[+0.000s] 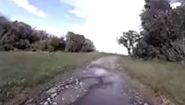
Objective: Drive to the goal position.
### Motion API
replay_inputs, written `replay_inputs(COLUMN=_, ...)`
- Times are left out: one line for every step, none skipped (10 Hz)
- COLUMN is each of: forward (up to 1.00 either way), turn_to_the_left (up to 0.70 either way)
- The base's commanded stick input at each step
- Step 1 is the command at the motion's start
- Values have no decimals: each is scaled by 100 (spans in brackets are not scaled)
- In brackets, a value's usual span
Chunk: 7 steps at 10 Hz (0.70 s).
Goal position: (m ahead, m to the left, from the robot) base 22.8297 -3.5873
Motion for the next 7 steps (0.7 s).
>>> replay_inputs(forward=70, turn_to_the_left=1)
replay_inputs(forward=70, turn_to_the_left=1)
replay_inputs(forward=70, turn_to_the_left=1)
replay_inputs(forward=70, turn_to_the_left=1)
replay_inputs(forward=70, turn_to_the_left=1)
replay_inputs(forward=70, turn_to_the_left=1)
replay_inputs(forward=70, turn_to_the_left=-30)
